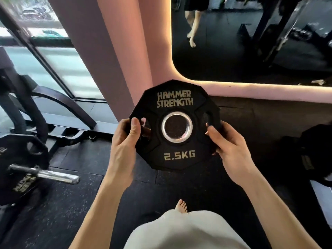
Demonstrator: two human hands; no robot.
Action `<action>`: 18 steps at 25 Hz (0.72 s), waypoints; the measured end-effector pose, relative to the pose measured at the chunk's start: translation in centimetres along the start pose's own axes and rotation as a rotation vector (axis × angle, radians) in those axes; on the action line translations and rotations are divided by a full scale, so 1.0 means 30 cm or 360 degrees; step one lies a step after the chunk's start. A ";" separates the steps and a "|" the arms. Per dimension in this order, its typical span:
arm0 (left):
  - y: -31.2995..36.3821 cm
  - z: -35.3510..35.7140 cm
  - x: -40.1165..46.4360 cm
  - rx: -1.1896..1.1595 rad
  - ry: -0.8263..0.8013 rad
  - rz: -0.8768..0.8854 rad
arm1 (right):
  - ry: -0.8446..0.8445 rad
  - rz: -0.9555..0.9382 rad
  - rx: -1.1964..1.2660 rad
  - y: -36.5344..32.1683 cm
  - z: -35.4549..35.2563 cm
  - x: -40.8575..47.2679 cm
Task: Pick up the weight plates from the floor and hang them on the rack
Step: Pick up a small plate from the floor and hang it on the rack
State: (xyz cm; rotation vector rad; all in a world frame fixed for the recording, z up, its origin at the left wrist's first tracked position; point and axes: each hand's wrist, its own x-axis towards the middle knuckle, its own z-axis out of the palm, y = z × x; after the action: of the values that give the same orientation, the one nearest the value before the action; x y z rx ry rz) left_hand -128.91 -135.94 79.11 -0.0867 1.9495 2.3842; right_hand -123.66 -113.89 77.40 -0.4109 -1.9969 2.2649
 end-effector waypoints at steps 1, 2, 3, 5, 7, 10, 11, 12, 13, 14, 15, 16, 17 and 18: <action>0.008 0.024 0.086 0.0009 -0.0036 -0.0006 | 0.0026 -0.0006 0.0022 -0.019 0.000 0.070; 0.015 0.047 0.171 0.0022 -0.0079 0.0004 | 0.0053 -0.0015 0.0036 -0.040 -0.001 0.141; 0.021 0.075 0.257 0.0027 -0.0125 0.0006 | 0.0092 -0.0025 0.0049 -0.058 -0.007 0.212; 0.027 0.131 0.412 0.0049 -0.0229 -0.0014 | 0.0174 -0.0039 0.0060 -0.085 -0.023 0.336; 0.031 0.196 0.552 0.0086 -0.0325 0.0016 | 0.0257 -0.0067 0.0043 -0.107 -0.038 0.442; 0.032 0.325 0.813 0.0055 -0.0514 0.0022 | 0.0476 -0.0115 0.0136 -0.136 -0.061 0.628; 0.036 0.373 0.903 0.0045 -0.0609 0.0025 | 0.0573 -0.0150 0.0155 -0.151 -0.066 0.689; 0.042 0.421 0.986 0.0053 -0.0706 0.0002 | 0.0693 -0.0168 0.0180 -0.164 -0.073 0.742; 0.048 0.472 1.062 0.0063 -0.0803 -0.0031 | 0.0818 -0.0186 0.0209 -0.180 -0.082 0.787; 0.053 0.520 1.125 0.0073 -0.0888 -0.0059 | 0.0911 -0.0212 0.0239 -0.198 -0.091 0.822; 0.057 0.572 1.182 0.0085 -0.0974 -0.0075 | 0.0994 -0.0253 0.0265 -0.214 -0.102 0.851; 0.058 0.636 1.246 0.0106 -0.1081 -0.0086 | 0.1093 -0.0295 0.0289 -0.229 -0.118 0.883; 0.057 0.696 1.295 0.0127 -0.1179 -0.0104 | 0.1199 -0.0317 0.0306 -0.235 -0.134 0.906; 0.054 0.759 1.335 0.0143 -0.1273 -0.0122 | 0.1300 -0.0344 0.0317 -0.245 -0.150 0.922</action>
State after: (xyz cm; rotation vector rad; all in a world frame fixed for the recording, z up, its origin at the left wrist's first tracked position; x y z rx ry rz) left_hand -169.09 -113.50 81.94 0.6703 1.5958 1.8369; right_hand -149.80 -101.75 80.34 -0.8704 -1.3142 1.7228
